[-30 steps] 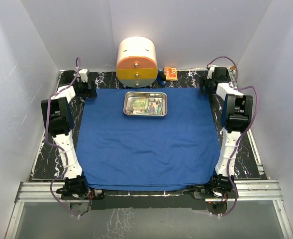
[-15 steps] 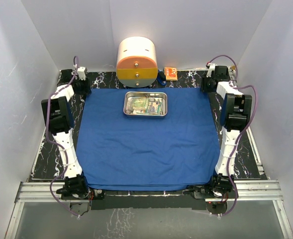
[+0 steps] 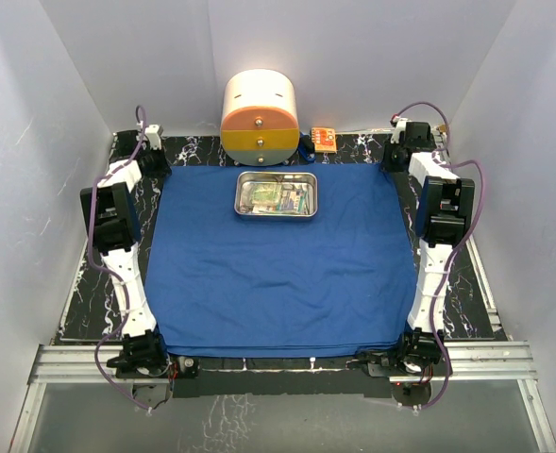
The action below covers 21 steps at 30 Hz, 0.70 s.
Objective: Open and lay out the surgical kit
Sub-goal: Smooth out the surgical kit at the center of the board.
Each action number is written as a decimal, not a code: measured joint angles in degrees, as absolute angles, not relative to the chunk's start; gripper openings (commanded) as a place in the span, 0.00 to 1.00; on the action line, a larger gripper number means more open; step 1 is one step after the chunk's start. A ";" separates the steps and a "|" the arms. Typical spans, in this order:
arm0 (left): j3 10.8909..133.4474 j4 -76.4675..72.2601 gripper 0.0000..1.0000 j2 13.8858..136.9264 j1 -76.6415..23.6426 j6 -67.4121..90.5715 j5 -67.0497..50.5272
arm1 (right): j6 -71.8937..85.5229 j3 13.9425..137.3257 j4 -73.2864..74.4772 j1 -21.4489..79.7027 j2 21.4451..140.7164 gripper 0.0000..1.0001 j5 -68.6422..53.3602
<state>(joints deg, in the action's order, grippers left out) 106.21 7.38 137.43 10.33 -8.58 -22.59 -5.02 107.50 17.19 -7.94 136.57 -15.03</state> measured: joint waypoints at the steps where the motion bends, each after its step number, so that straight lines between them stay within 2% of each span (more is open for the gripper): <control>1: 106.59 7.40 0.00 137.62 10.26 -8.27 -22.20 | -4.80 107.68 17.15 -7.92 136.70 0.00 -14.83; 8: 111.28 8.75 0.00 140.38 9.93 -7.42 -20.82 | -3.95 108.73 16.86 -7.88 137.51 0.00 -14.28; 9: 111.28 8.75 0.00 140.38 9.91 -7.42 -20.58 | -3.95 108.99 16.91 -7.88 137.69 0.03 -14.28; 11: 111.24 8.73 0.11 140.38 9.89 -7.40 -20.38 | -3.99 109.12 16.93 -7.88 137.75 0.16 -14.28; 14: 110.98 8.69 0.34 140.14 9.89 -7.64 -19.94 | -4.75 110.54 18.46 -7.75 138.10 0.36 -13.85; 15: 110.67 8.45 0.43 140.00 9.89 -7.68 -19.62 | -4.95 110.96 18.96 -7.68 138.15 0.46 -13.34; 16: 110.06 8.05 0.51 139.57 9.89 -7.53 -19.42 | -5.98 111.26 19.57 -7.62 138.15 0.52 -12.38; 19: 107.04 7.73 0.74 137.16 9.74 -7.97 -18.22 | -8.03 111.35 20.36 -7.62 137.91 0.66 -10.79; 21: 104.79 8.19 0.84 135.24 9.52 -8.05 -16.88 | -9.50 111.33 22.37 -7.62 136.97 0.72 -9.96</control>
